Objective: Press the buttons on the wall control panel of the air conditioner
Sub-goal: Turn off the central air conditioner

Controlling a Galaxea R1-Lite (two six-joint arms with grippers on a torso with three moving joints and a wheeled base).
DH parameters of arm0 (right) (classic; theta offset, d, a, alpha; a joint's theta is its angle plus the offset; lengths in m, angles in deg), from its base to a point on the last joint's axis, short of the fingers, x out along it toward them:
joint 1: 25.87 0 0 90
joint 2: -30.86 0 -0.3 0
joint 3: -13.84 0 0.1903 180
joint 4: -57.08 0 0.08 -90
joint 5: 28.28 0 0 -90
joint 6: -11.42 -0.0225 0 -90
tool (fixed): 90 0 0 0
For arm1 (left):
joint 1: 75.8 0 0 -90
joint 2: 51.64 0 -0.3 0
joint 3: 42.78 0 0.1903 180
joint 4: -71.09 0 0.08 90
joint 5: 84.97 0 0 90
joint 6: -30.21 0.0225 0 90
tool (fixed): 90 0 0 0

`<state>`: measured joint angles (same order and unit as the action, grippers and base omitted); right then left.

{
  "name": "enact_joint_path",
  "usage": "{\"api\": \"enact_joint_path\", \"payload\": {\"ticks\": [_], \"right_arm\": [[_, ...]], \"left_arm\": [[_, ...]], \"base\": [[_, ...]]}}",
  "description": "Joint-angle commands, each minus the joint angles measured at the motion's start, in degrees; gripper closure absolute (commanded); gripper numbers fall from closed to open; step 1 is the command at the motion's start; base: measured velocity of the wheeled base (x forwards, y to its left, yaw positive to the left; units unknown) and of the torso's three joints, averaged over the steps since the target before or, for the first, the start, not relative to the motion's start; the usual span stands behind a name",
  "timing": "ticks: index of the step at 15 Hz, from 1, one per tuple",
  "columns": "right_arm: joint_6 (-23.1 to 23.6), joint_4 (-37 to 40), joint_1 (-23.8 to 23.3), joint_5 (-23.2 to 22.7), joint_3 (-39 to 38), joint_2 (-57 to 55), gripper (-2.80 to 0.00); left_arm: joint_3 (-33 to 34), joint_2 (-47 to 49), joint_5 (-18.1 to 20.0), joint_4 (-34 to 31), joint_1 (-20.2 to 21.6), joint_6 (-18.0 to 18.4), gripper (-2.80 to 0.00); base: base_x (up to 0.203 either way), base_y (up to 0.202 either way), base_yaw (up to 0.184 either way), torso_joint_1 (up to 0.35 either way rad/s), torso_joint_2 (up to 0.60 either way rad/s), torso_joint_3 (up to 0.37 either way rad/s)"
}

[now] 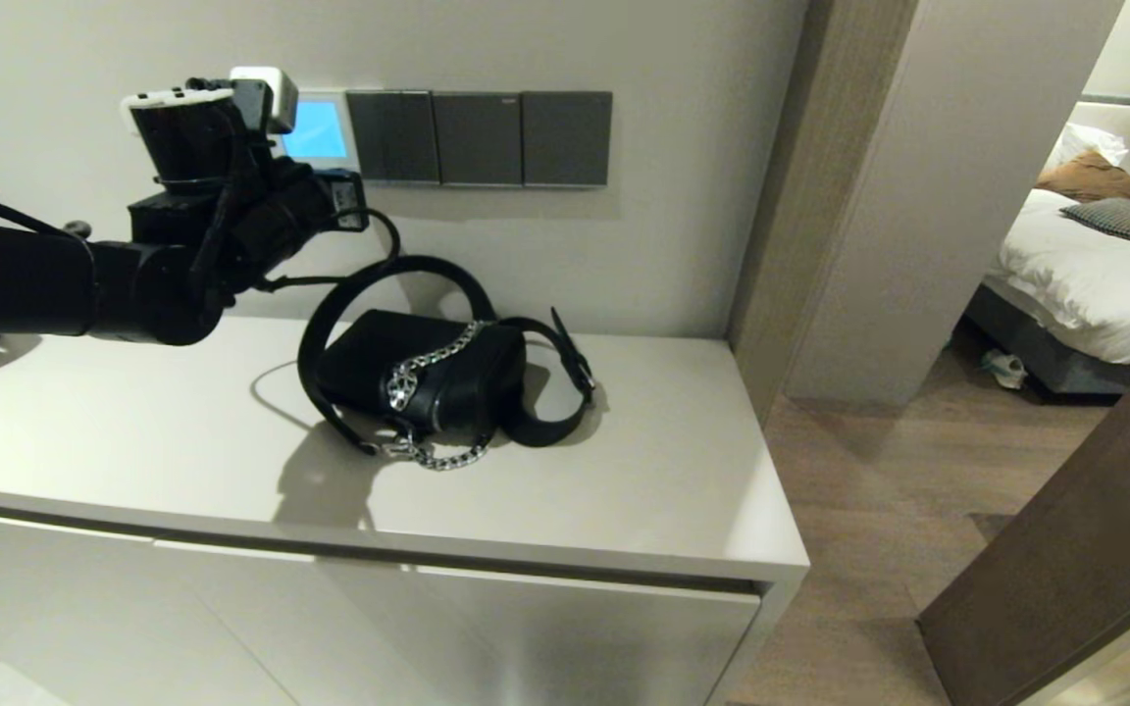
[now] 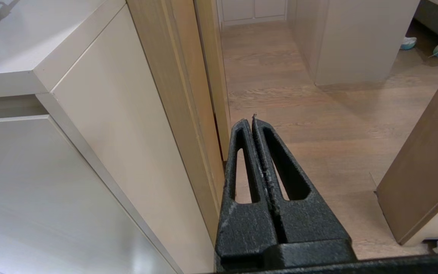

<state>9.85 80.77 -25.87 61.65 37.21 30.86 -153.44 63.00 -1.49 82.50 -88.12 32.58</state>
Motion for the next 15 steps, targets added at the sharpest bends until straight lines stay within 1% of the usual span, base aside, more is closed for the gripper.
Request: {"api": "enact_joint_path", "payload": {"ticks": [1, 7, 10, 13, 15], "right_arm": [[-0.02, 0.02, 0.00, -0.01, -0.17, -0.09, 0.00], [-0.02, 0.02, 0.00, -0.01, -0.13, -0.09, 0.00], [-0.02, 0.02, 0.00, -0.01, -0.09, -0.09, 0.00], [-0.02, 0.02, 0.00, -0.01, -0.17, -0.09, 0.00], [-0.02, 0.02, 0.00, -0.01, -0.09, -0.09, 0.00]], "left_arm": [[0.06, 0.14, -0.07, 0.38, 0.18, 0.01, 0.00], [3.20, -2.23, -0.15, 1.23, 0.10, -0.02, 0.00], [5.93, -5.56, -0.73, 3.15, -0.24, 0.05, 0.00], [8.37, -9.63, -0.77, 3.57, -0.26, 0.01, 0.00], [11.71, -13.86, -0.77, 3.76, -0.26, -0.03, 0.00]], "base": [[0.000, 0.000, 0.000, 0.000, 0.00, 0.000], [0.000, 0.000, 0.000, 0.000, 0.00, 0.000], [0.000, 0.000, 0.000, 0.000, 0.00, 0.000], [0.000, 0.000, 0.000, 0.000, 0.00, 0.000], [0.000, 0.000, 0.000, 0.000, 0.00, 0.000]]}}
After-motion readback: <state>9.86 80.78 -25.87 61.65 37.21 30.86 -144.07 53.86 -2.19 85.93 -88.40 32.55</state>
